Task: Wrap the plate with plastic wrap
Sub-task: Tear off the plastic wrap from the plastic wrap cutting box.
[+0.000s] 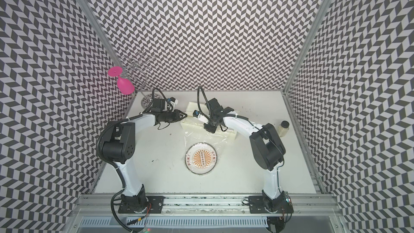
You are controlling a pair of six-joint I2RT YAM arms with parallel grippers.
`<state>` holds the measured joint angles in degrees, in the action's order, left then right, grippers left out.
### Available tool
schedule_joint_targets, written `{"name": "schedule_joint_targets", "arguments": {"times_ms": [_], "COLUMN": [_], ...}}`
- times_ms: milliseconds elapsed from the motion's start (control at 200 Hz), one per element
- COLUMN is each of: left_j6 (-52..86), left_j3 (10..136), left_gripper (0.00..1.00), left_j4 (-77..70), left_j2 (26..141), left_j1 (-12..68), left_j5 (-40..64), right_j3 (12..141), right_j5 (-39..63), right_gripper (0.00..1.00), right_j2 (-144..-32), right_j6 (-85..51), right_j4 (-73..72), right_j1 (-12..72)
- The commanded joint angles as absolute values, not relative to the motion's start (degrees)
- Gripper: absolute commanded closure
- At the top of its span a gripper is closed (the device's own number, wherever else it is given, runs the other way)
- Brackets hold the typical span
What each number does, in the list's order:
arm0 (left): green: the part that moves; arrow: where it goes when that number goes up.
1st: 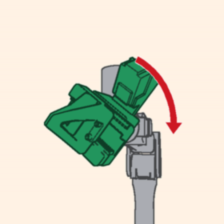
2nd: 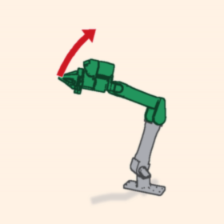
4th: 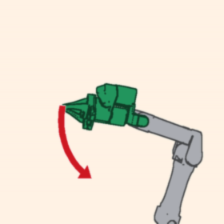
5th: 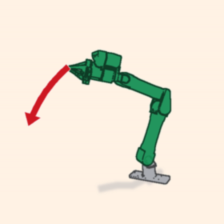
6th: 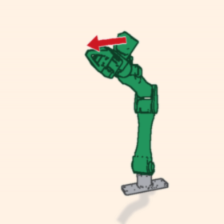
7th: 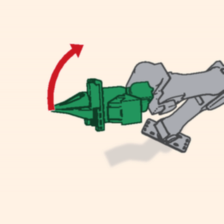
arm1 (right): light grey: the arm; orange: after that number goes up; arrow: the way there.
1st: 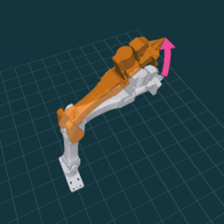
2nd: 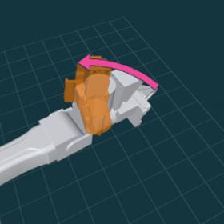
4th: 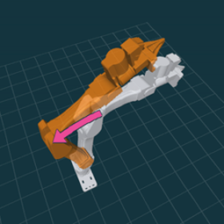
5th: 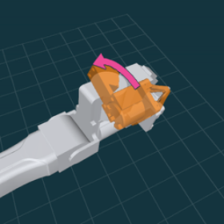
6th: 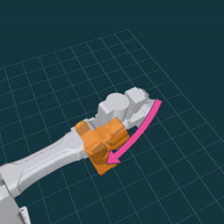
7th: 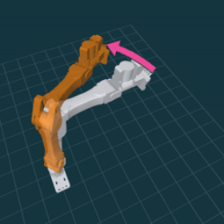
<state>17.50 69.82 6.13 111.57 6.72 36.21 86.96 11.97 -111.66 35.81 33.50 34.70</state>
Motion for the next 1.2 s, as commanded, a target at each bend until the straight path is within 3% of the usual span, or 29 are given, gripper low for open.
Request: {"name": "schedule_joint_targets", "arguments": {"times_ms": [0, 671, 876, 976, 1132, 1192], "left_j6": [16.12, 17.30, 17.35, 17.62, 18.01, 18.11], "left_j3": [66.80, 66.10, 66.42, 66.29, 66.12, 66.20], "left_gripper": [1.00, 1.00, 1.00, 1.00, 1.00, 1.00], "left_j4": [14.59, 14.50, 14.26, 14.11, 13.58, 13.42], "left_j2": [115.66, 115.18, 115.40, 115.19, 114.92, 114.87], "left_j1": [5.89, 5.94, 7.54, 7.82, 8.66, 8.95], "left_j5": [26.60, 25.53, 26.29, 26.76, 27.66, 27.94], "right_j3": [88.74, 78.62, 82.52, 84.75, 85.17, 85.24], "right_j5": [8.52, -7.28, -5.90, -7.51, -7.10, -7.50], "right_gripper": [1.00, 1.00, 0.92, 0.84, 0.62, 0.59], "right_j2": [-111.26, -101.69, -104.78, -106.28, -103.22, -101.70], "right_j6": [35.90, 39.75, 35.80, 32.24, 26.62, 22.93], "right_j4": [34.32, 35.19, 34.76, 35.07, 34.35, 33.75], "right_j1": [33.92, 32.87, 34.79, 35.07, 35.07, 35.09]}}
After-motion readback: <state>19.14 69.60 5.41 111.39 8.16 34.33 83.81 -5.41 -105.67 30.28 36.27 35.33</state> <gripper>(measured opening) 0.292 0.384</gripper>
